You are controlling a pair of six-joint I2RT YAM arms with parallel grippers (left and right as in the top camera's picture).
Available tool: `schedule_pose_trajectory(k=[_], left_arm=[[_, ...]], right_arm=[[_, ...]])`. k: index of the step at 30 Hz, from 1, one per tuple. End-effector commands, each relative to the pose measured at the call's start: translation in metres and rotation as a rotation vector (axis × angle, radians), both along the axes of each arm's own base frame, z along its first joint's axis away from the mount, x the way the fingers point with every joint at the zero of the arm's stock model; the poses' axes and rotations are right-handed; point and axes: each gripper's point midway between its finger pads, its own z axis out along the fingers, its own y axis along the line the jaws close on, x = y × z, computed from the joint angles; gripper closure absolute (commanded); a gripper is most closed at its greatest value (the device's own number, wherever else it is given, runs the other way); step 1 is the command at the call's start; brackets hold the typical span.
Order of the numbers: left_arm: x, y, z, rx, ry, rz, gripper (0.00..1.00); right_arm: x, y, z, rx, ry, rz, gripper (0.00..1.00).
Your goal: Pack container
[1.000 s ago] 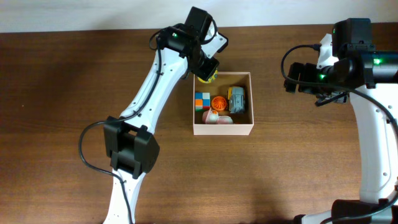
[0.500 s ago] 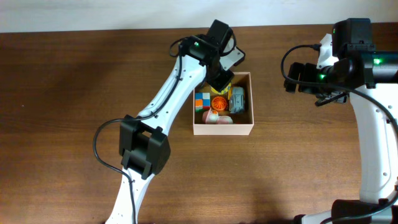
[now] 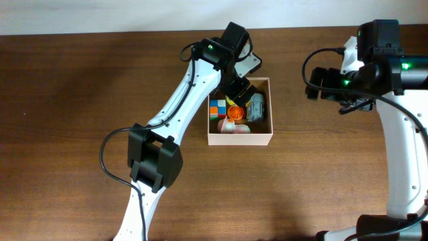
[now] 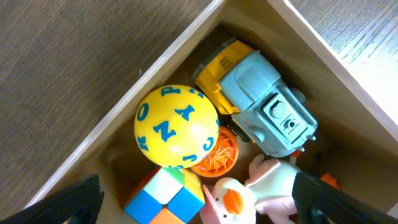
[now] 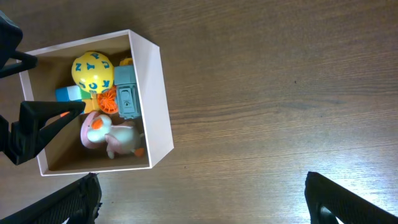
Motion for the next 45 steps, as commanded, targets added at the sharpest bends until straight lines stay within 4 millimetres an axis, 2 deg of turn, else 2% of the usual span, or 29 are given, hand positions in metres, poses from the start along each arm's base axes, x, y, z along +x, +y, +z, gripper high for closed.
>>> schedule_pose_trajectory(k=[1, 7, 15, 30, 35, 39, 45], left_arm=[[0.007, 0.002, 0.028, -0.027, -0.057, 0.001, 0.01], [0.005, 0.005, 0.066, -0.045, -0.113, 0.007, 0.01], [0.002, 0.041, 0.103, 0.072, -0.202, 0.073, 0.01], [-0.002, 0.088, 0.148, 0.077, -0.257, 0.161, 0.01], [-0.005, 0.105, 0.169, 0.061, -0.291, 0.195, 0.01], [-0.007, 0.13, 0.192, 0.047, -0.329, 0.244, 0.01], [-0.016, 0.189, 0.236, 0.026, -0.408, 0.367, 0.01]], right_arm=[[0.0, 0.0, 0.0, -0.001, 0.002, -0.001, 0.01], [-0.001, 0.0, 0.0, -0.002, 0.004, -0.001, 0.01], [-0.001, 0.0, -0.001, -0.001, 0.007, -0.001, 0.01], [-0.002, 0.0, -0.001, -0.001, 0.008, -0.001, 0.01], [-0.002, 0.0, -0.001, -0.001, 0.008, -0.001, 0.01], [-0.002, 0.0, -0.001, -0.001, 0.007, -0.001, 0.01], [-0.002, 0.0, -0.001, -0.001, 0.007, -0.001, 0.01]])
